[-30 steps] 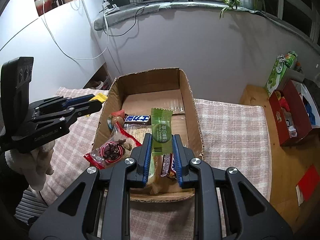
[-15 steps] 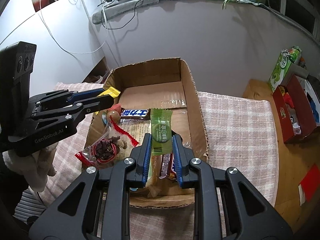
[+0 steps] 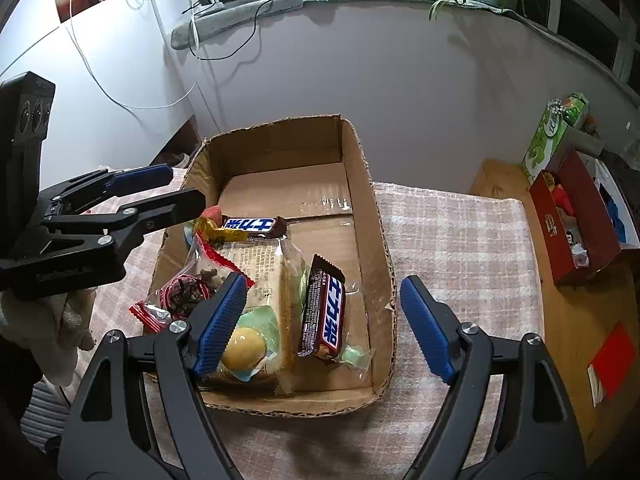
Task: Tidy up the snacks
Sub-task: 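Carry both candies over the box and open both grippers, then move both grippers back from the box toward the table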
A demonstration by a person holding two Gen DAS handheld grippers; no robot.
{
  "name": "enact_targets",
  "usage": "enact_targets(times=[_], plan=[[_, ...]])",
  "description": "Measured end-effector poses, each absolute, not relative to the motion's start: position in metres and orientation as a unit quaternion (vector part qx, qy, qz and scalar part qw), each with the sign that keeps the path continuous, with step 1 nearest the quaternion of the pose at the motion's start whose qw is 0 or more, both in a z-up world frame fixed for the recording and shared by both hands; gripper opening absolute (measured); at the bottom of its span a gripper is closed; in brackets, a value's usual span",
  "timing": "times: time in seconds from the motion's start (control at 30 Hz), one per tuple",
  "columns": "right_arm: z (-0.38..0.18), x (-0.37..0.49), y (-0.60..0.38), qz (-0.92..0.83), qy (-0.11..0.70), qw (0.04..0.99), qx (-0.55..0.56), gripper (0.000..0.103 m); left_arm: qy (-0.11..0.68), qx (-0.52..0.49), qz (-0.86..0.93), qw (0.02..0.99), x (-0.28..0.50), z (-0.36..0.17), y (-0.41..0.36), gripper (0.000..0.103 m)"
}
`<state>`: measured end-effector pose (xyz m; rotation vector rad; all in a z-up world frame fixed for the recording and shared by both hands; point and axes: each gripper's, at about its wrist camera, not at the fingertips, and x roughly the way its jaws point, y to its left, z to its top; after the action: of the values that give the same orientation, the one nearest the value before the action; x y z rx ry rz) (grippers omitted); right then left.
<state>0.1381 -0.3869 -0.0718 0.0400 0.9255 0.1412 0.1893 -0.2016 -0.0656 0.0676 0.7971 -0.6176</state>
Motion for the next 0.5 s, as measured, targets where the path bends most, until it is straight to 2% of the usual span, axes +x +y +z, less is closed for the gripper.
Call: enact_targets(times=[0.5], plan=[[-0.057,0.125,-0.372,0.073,0.436,0.897,0.015,0.082,0.373,0.017,-0.29,0.881,0.172,-0.052,-0.174,0.07]])
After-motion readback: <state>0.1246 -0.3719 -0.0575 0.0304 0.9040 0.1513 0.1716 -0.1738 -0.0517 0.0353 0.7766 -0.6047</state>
